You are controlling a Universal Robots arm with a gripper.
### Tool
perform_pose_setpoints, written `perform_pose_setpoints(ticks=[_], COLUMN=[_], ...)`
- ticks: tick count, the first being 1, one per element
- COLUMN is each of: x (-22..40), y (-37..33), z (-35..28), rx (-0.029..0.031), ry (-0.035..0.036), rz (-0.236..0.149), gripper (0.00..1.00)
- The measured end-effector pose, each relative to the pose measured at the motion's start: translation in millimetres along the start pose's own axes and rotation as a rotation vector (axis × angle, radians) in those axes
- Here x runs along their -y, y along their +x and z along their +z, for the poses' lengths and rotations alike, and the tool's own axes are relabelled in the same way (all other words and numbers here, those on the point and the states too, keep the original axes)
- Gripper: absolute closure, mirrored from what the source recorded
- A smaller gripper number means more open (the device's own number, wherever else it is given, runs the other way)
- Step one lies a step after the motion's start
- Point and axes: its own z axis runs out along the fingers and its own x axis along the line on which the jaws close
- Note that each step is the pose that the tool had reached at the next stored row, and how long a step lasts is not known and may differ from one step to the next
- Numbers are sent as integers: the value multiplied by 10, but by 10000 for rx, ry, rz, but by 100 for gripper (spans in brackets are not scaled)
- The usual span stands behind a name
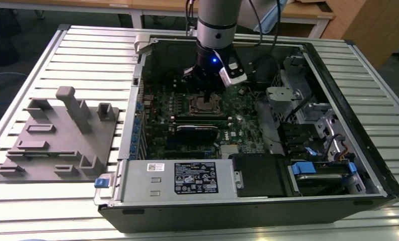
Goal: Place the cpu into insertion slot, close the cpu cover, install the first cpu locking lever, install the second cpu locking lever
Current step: 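Close the cpu cover, then install the first cpu locking lever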
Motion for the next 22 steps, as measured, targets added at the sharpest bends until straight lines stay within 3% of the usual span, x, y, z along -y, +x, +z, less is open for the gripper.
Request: perform_pose_setpoints(ticks=[1,2,11,22], x=[-1,-1,0,1], y=[-5,0,68,70], z=[7,11,25,12], rx=[131,224,230,229], ry=[-4,-6,-3,-2], rz=[1,1,254,256], gripper=[89,89,89,89])
